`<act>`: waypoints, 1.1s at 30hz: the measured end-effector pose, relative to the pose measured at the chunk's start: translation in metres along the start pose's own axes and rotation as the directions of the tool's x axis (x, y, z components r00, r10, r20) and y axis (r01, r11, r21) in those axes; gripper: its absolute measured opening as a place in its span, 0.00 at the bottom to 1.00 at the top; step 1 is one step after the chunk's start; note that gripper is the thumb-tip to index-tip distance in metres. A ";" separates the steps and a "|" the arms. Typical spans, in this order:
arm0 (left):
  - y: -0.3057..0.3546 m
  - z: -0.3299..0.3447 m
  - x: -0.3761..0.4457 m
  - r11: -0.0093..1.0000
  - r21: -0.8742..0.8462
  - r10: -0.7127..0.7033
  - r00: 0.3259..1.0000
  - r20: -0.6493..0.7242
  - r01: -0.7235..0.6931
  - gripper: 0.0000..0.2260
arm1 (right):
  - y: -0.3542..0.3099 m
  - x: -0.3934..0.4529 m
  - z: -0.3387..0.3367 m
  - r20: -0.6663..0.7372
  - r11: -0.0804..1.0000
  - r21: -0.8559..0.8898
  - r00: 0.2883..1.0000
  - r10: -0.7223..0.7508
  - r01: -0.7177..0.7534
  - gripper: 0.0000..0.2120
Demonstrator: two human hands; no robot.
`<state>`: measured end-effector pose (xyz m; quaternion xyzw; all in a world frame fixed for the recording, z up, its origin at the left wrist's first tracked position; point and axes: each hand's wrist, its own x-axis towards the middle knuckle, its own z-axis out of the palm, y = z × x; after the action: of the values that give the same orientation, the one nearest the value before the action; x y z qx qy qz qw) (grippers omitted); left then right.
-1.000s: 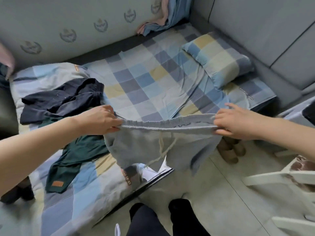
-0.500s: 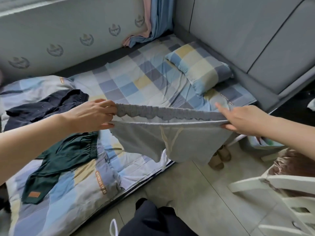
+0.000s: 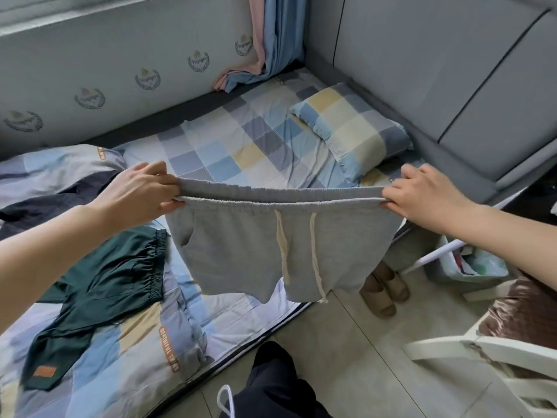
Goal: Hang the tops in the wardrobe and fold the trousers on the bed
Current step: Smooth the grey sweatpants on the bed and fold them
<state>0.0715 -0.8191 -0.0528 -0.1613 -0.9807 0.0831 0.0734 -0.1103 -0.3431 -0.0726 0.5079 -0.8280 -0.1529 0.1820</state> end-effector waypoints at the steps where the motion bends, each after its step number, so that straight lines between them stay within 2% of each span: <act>1: -0.005 0.001 0.002 0.999 -0.016 -0.027 1.000 0.011 0.028 0.09 | 0.005 0.008 0.003 0.018 1.000 0.020 1.000 0.022 -0.023 0.12; 4: -0.027 0.009 0.007 0.988 -0.080 -0.131 0.990 0.045 0.134 0.08 | 0.017 0.033 0.008 0.091 0.997 0.049 0.994 0.053 -0.058 0.14; 6: -0.042 0.019 0.008 0.987 -0.107 -0.113 0.992 0.048 0.117 0.08 | 0.018 0.048 0.013 0.103 0.997 0.035 0.992 0.066 -0.070 0.14; 8: -0.050 0.028 0.008 0.966 -0.215 -0.142 0.989 0.033 0.146 0.06 | 0.018 0.059 0.018 0.089 0.979 0.063 0.978 0.188 -0.194 0.23; 9: -0.053 0.033 0.008 0.938 -0.280 -0.206 0.978 0.024 0.204 0.05 | 0.019 0.067 0.021 0.114 0.956 0.081 0.956 0.271 -0.281 0.29; 10: -0.055 0.037 0.008 0.905 -0.331 -0.281 0.960 0.007 0.267 0.05 | 0.018 0.075 0.024 0.150 0.936 0.078 0.932 0.329 -0.343 0.30; 13: -0.054 0.048 0.010 0.836 -0.375 -0.461 0.884 -0.082 0.401 0.05 | 0.016 0.094 0.032 0.123 0.929 0.041 0.924 0.361 -0.368 0.14; 15: -0.057 0.056 0.012 0.768 -0.398 -0.583 0.805 -0.109 0.502 0.07 | 0.019 0.108 0.037 0.074 0.904 0.098 0.909 0.410 -0.416 0.10; 17: -0.058 0.065 0.012 0.628 -0.483 -0.721 0.690 -0.067 0.610 0.08 | 0.020 0.122 0.046 0.046 0.852 0.250 0.884 0.465 -0.461 0.08; 19: -0.054 0.075 0.012 0.443 -0.609 -0.796 0.601 0.069 0.657 0.06 | 0.021 0.136 0.060 0.123 0.773 0.450 0.889 0.442 -0.447 0.05; 20: -0.050 0.080 0.010 0.366 -0.668 -0.783 0.602 0.155 0.648 0.05 | 0.020 0.139 0.067 0.199 0.715 0.558 0.904 0.379 -0.422 0.04; 22: -0.041 0.090 0.002 0.287 -0.712 -0.698 0.648 0.303 0.641 0.07 | 0.022 0.138 0.081 0.388 0.535 0.730 0.902 0.189 -0.426 0.02; 23: -0.037 0.095 -0.004 0.272 -0.703 -0.651 0.663 0.369 0.658 0.08 | 0.026 0.135 0.088 0.468 0.446 0.771 0.879 0.086 -0.454 0.02; 25: -0.027 0.105 -0.017 0.247 -0.664 -0.572 0.659 0.489 0.706 0.08 | 0.034 0.129 0.102 0.555 0.374 0.784 0.829 -0.065 -0.495 0.05; 27: -0.013 0.114 -0.027 0.156 -0.643 -0.521 0.615 0.592 0.750 0.10 | 0.043 0.126 0.115 0.622 0.331 0.766 0.767 -0.159 -0.552 0.05; 29: 0.002 0.117 -0.031 -0.060 -0.627 -0.444 0.542 0.714 0.777 0.16 | 0.051 0.128 0.126 0.668 0.265 0.742 0.710 -0.222 -0.615 0.06; 31: 0.014 0.122 -0.031 -0.227 -0.554 -0.338 0.468 0.817 0.801 0.19 | 0.061 0.136 0.134 0.671 0.231 0.742 0.700 -0.245 -0.630 0.09; 33: 0.023 0.127 -0.030 -0.334 -0.471 -0.256 0.402 0.879 0.817 0.16 | 0.072 0.148 0.140 0.663 0.169 0.746 0.695 -0.279 -0.644 0.09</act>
<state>0.0853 -0.8253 -0.1843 0.3765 -0.6748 -0.5892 -0.2362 -0.2922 -0.4348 -0.1433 0.2872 -0.7878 0.2577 -0.4801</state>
